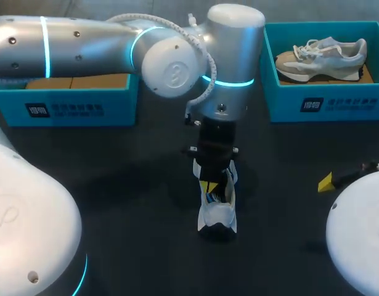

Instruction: Take the shoe out of the shoebox, open the shoe tongue, remove and reinsert the insole, then place the shoe into the shoebox

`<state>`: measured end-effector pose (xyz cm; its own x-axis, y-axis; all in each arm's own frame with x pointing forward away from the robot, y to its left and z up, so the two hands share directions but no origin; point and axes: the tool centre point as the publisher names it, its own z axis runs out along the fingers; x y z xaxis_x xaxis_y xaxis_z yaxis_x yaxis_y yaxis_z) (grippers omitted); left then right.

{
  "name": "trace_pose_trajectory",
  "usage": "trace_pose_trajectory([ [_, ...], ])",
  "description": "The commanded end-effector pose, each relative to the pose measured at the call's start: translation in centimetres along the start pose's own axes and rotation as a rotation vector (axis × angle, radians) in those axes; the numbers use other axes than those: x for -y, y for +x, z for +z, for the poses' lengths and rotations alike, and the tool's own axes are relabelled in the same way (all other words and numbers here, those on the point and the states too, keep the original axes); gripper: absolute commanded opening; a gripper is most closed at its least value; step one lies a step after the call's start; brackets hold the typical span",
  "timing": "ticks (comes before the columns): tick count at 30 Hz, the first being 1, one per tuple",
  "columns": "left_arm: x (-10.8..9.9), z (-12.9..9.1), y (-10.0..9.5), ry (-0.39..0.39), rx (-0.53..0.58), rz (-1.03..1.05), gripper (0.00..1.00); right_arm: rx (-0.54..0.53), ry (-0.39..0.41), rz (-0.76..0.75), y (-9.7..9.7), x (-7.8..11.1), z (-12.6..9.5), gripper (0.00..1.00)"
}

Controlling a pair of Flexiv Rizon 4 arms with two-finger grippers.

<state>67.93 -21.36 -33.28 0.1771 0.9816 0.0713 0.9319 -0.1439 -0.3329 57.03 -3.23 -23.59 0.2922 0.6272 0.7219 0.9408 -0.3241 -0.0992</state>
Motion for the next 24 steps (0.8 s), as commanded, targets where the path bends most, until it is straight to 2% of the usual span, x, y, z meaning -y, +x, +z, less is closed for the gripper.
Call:
trace_pose_trajectory([
  [1,-0.4,0.6,-0.7,0.005,-0.021,0.005,0.0,0.002,-0.005,0.0,0.0,0.4,-0.2,1.0],
  [13,-0.2,0.5,-0.4,0.0,-0.033,0.029,0.0,0.002,-0.005,0.0,0.0,0.4,-0.2,1.0],
  [24,0.0,1.5,-0.2,0.005,-0.045,0.046,0.0,0.002,-0.005,0.0,0.0,0.4,-0.2,1.0],
])
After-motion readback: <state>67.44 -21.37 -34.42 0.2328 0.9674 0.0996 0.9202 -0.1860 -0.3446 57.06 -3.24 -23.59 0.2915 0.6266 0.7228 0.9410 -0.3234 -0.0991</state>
